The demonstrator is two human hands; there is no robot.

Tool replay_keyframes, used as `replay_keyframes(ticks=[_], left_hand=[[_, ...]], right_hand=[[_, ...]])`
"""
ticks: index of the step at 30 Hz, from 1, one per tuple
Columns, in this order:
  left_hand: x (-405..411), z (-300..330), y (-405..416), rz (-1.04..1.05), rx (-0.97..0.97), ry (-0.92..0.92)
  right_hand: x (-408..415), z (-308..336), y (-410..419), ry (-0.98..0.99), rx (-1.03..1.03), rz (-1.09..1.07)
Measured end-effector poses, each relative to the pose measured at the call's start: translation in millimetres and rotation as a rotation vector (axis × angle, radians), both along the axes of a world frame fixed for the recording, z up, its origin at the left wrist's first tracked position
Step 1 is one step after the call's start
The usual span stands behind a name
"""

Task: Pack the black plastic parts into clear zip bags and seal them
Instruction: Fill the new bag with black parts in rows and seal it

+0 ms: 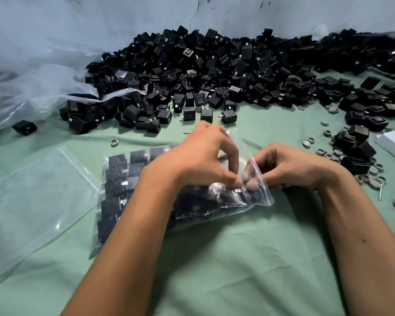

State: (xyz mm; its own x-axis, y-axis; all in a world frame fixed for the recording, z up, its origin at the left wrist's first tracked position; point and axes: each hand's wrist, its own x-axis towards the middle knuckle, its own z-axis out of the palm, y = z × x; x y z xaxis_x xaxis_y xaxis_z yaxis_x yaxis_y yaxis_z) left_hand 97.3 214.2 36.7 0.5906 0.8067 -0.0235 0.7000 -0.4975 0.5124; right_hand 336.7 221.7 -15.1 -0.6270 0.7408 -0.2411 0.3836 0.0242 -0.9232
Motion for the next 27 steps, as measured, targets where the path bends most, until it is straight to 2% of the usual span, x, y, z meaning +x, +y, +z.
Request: replay_keyframes(ticks=[3, 9, 15, 17, 20, 22, 25, 27], left_hand=[[-5.8, -14.1, -22.5, 0.013, 0.014, 0.042], [-8.2, -21.9, -38.8, 0.085, 0.072, -0.04], [-4.7, -29.4, -32.7, 0.118, 0.112, -0.123], [3.9, -29.3, -25.0, 0.147, 0.154, -0.154], [15.6, -24.0, -5.1, 0.191, 0.201, -0.203], [20.4, -19.4, 9.4, 0.195, 0.212, -0.177], [24.2, -13.8, 28.4, 0.172, 0.191, -0.103], [26.5, -9.5, 35.6, 0.136, 0.179, -0.087]], right_hand=[[-0.8, -0.5, -0.1, -0.021, 0.025, 0.004], [-0.8, -3.2, 2.4, -0.008, 0.057, 0.018], [2.3, -7.3, 4.7, -0.074, 0.092, -0.107], [0.6, -9.3, 6.2, -0.023, 0.101, -0.278], [-6.3, -9.5, 21.3, 0.066, 0.225, -0.736], [-13.0, -6.9, 38.7, -0.072, 0.42, -0.88], [-24.3, 1.0, 67.1, -0.399, 0.669, -0.672], [-31.8, 8.3, 82.8, -0.451, 0.692, -0.451]])
